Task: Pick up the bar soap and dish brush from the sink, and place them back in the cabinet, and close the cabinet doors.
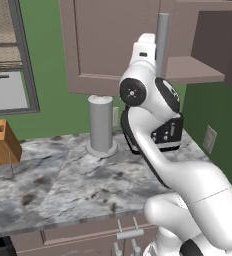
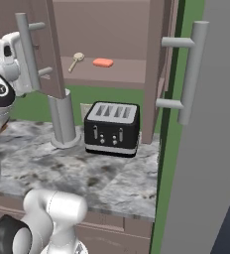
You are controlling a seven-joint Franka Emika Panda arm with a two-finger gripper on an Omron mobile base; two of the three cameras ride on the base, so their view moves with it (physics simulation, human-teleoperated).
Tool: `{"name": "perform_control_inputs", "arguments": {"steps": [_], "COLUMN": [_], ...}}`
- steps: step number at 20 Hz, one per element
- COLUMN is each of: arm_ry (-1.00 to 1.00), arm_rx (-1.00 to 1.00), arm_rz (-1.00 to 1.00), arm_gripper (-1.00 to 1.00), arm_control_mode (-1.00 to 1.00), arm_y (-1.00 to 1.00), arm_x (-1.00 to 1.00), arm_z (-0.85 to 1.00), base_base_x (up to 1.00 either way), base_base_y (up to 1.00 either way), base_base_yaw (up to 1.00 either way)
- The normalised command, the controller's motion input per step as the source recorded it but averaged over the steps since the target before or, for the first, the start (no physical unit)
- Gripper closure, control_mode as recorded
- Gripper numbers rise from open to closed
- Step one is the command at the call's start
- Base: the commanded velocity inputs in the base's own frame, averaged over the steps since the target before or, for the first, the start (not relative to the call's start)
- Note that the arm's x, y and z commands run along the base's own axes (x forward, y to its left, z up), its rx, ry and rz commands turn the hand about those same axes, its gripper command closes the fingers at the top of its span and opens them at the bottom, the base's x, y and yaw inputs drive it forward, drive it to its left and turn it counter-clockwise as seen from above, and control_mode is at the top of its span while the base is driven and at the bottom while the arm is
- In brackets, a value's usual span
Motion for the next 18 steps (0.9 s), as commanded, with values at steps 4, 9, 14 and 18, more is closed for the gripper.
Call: {"name": "perform_control_inputs", "arguments": {"steps": [4, 9, 14, 18], "arm_ry": [0.00, 0.00, 0.00, 0.00], "arm_rx": [0.00, 0.00, 0.01, 0.00], "arm_rz": [0.02, 0.02, 0.05, 0.02], "arm_gripper": [-1.00, -1.00, -1.00, -1.00], "arm_control_mode": [-1.00, -1.00, -1.00, -1.00], "arm_y": [-0.04, -0.09, -0.18, -0.02], "arm_x": [0.30, 0.28, 0.16, 0.18], "arm_z": [0.00, -0.04, -0.01, 0.00], "base_base_x": [0.00, 0.00, 0.00, 0.00], "base_base_y": [0.00, 0.00, 0.00, 0.00], "base_base_yaw": [0.00, 0.00, 0.00, 0.00]}}
